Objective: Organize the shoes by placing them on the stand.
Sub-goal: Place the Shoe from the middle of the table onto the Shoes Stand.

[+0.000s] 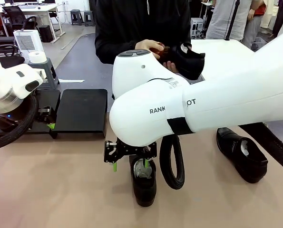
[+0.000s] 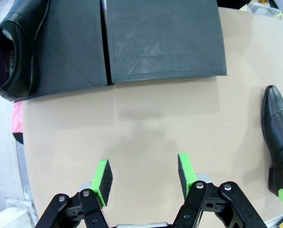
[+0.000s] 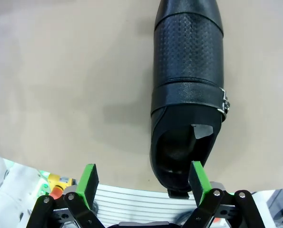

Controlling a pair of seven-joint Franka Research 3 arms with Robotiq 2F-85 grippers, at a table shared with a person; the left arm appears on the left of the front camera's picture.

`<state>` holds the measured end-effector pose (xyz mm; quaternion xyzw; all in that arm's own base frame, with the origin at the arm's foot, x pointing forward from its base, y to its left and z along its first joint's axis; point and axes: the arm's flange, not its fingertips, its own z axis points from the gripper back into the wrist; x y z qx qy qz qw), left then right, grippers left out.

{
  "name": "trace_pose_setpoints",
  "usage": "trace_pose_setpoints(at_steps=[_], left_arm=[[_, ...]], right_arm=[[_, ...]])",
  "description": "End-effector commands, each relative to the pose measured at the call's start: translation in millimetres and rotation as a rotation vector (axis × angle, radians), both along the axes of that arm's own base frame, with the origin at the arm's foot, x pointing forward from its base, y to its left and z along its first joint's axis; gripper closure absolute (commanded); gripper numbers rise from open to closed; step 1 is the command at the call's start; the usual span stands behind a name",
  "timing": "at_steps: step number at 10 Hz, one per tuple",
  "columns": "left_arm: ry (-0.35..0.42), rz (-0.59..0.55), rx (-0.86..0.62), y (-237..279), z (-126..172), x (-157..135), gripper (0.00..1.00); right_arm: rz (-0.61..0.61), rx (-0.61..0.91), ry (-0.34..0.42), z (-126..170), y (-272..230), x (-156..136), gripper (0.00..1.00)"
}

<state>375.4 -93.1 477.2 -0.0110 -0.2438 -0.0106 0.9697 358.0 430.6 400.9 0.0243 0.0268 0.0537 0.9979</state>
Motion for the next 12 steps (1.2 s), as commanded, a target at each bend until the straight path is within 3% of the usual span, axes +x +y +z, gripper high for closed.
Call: trace_pose_setpoints(at_steps=[1, 4, 5, 7, 9, 11, 12], left_arm=[[-0.006, -0.008, -0.005, 2.7, 0.5, 0.2, 0.28], [-0.006, -0.008, -0.005, 2.7, 0.5, 0.2, 0.28], [-0.006, -0.008, -0.005, 2.7, 0.5, 0.2, 0.28], [-0.006, -0.008, -0.005, 2.7, 0.5, 0.2, 0.28], [0.0, 0.0, 0.0, 0.2, 0.0, 0.1, 0.28], [0.144, 0.127, -0.096, -43.1, -0.9, -32.8, 0.28], [0.195, 0.219, -0.089, -65.5, -5.2, -45.9, 0.28]], right_arm=[[-0.013, -0.011, -0.012, 2.8, 3.2, 1.0, 0.0], [0.0, 0.002, -0.001, 0.9, 0.4, 0.3, 0.0], [0.03, 0.004, -0.014, 22.9, -33.0, -9.6, 0.0], [-0.033, -0.003, -0.025, 49.2, -108.2, -31.1, 0.0], [-0.022, 0.018, -0.016, 45.3, -173.4, -47.9, 0.0], [-0.069, -0.067, 0.078, 22.8, -211.2, -54.7, 0.0], [-0.222, -0.031, 0.119, 13.9, -225.2, -43.6, 0.0]])
